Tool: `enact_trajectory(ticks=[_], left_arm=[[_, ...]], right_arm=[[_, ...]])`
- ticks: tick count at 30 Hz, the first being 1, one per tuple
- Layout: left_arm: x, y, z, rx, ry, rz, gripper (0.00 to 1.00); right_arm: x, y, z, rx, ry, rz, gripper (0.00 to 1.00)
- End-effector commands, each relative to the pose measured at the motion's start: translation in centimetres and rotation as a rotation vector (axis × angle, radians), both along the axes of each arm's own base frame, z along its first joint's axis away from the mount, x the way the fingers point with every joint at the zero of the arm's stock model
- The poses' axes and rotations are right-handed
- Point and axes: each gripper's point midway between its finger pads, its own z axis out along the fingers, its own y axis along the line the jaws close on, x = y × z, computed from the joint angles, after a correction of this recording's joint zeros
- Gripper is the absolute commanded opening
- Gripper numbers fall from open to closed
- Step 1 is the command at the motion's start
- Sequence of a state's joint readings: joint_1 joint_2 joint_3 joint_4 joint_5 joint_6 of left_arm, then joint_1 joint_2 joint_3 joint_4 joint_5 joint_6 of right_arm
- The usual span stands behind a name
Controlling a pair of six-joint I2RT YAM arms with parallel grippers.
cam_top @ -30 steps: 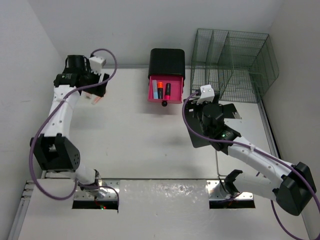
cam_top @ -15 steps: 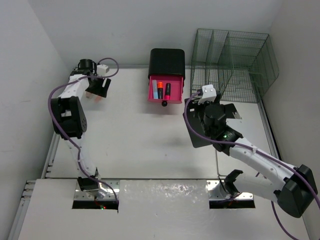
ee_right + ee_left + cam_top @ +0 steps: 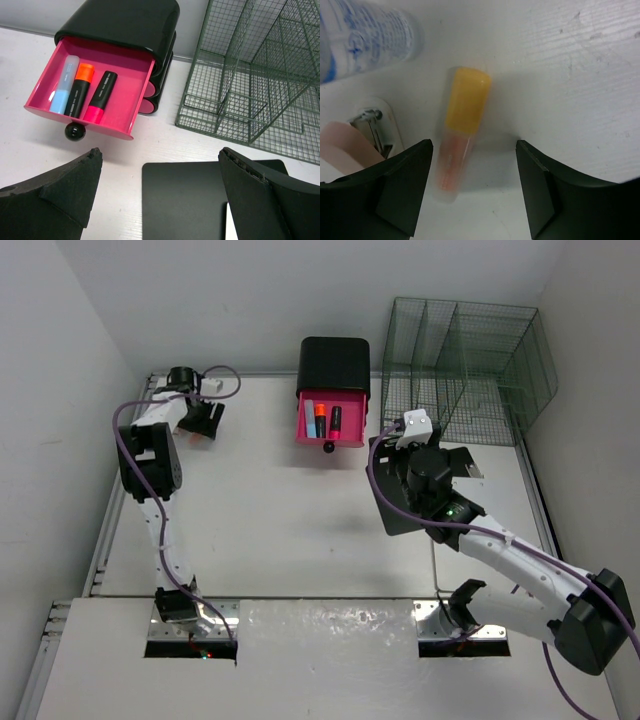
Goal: Organize the desk
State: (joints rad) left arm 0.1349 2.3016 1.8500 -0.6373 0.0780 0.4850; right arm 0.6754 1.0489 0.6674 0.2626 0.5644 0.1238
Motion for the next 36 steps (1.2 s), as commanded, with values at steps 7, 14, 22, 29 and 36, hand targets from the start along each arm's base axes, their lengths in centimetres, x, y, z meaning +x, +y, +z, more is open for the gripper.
enact_trajectory(ticks=[7, 14, 22, 29, 36], left_arm=[[-0.3, -0.1, -1.6, -0.084, 0.052, 0.026, 0.27], [-3.1, -3.9, 1.7, -0.249, 0.087, -0.011, 0.00], [-7.0, -13.4, 16.0, -0.440, -0.141, -0.214, 0.00], [-12.6, -23.5, 23.9, -0.540, -0.272, -0.451, 0.00], [-16.4, -25.5, 27.9, -0.600, -0.328, -0.628, 0.00]], right_arm=[[0.5, 0.1, 1.2, 0.028, -0.038, -0.002, 0.95], [0.3, -0.3, 1.6, 0.034, -0.054, -0.012, 0.95], [-0.2, 3.4, 3.1, 0.115, -0.053, 0.169, 0.95], [-1.8, 13.1, 8.0, 0.329, -0.059, 0.628, 0.95], [-2.5, 16.9, 10.7, 0.253, -0.178, 0.894, 0.97]])
